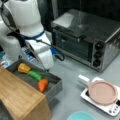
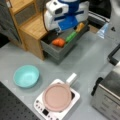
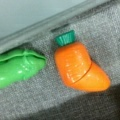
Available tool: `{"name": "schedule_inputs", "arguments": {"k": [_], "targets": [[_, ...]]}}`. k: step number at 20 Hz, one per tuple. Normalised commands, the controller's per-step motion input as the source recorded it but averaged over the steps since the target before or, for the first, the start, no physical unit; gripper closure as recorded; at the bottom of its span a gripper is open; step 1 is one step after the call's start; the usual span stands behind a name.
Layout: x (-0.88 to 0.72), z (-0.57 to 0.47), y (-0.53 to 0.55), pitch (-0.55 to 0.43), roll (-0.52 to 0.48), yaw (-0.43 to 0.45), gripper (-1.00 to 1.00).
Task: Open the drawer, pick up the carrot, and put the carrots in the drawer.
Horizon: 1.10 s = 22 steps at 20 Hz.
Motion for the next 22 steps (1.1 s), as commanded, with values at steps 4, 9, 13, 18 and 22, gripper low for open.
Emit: {"name": "schedule_inputs", "arguments": {"k": [4, 9, 13, 18, 22], "targets": [[-0.28, -0.20, 0.34, -0.225, 0.071, -0.516, -1.00], [-0.17, -0.40, 0.38, -0.266, 0.176, -0.481, -1.00], [-0.12, -0.33, 0.45, -0.177, 0.263, -0.452, -1.00], [-0.09, 0.09, 0.39, 0.001, 0.152, -0.467, -1.00], [-0.06, 0.19, 0.23, 0.083, 0.003, -0.308, -1.00]]}}
